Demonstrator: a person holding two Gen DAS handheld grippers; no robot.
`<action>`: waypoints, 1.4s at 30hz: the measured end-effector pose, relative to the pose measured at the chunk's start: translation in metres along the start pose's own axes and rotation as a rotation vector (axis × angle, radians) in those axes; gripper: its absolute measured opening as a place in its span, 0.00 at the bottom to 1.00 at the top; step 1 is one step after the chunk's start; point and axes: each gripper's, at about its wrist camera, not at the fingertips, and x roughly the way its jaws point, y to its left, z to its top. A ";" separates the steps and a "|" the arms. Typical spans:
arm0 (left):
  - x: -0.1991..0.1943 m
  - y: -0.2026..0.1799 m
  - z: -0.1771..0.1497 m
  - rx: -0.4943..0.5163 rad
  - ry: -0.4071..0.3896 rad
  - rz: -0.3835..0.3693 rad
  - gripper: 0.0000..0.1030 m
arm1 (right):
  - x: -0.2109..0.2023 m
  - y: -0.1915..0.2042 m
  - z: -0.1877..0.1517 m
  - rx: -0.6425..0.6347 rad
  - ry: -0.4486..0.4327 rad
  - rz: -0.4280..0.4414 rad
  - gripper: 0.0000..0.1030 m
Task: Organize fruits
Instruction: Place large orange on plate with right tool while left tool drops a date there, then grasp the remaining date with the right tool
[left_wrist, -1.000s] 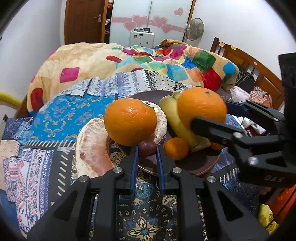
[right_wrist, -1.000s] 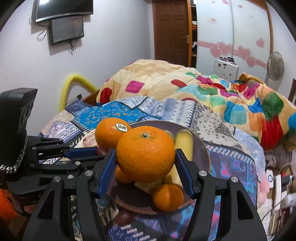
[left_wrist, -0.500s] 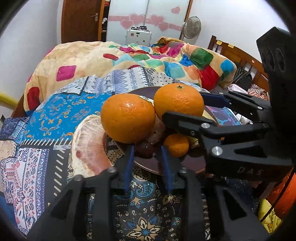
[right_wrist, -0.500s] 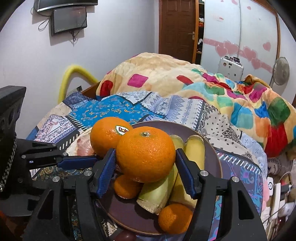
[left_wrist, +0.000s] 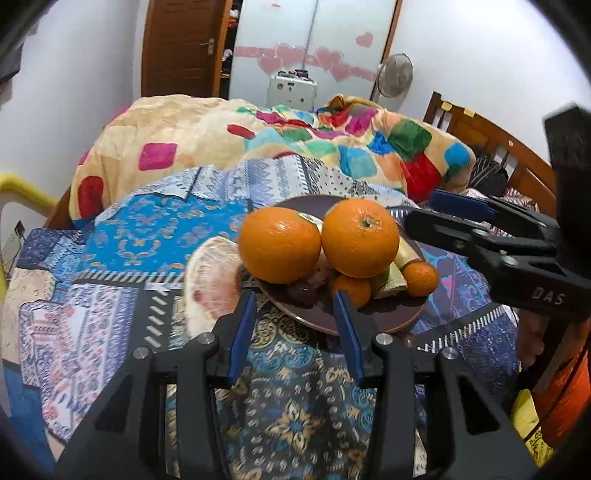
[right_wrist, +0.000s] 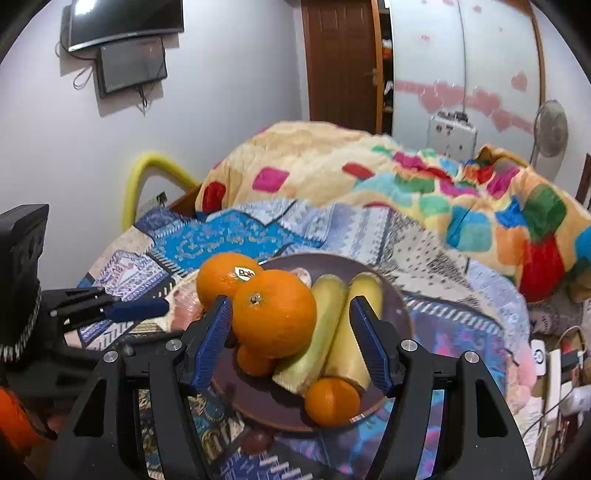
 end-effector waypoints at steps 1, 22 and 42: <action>-0.005 0.002 0.001 0.000 -0.006 0.010 0.42 | -0.008 0.001 -0.001 -0.006 -0.016 -0.009 0.61; -0.022 0.026 -0.053 -0.003 0.082 0.077 0.48 | -0.007 0.017 -0.081 0.001 0.088 -0.020 0.53; -0.001 0.042 -0.033 -0.015 0.094 0.119 0.61 | 0.002 0.017 -0.081 -0.006 0.118 -0.014 0.20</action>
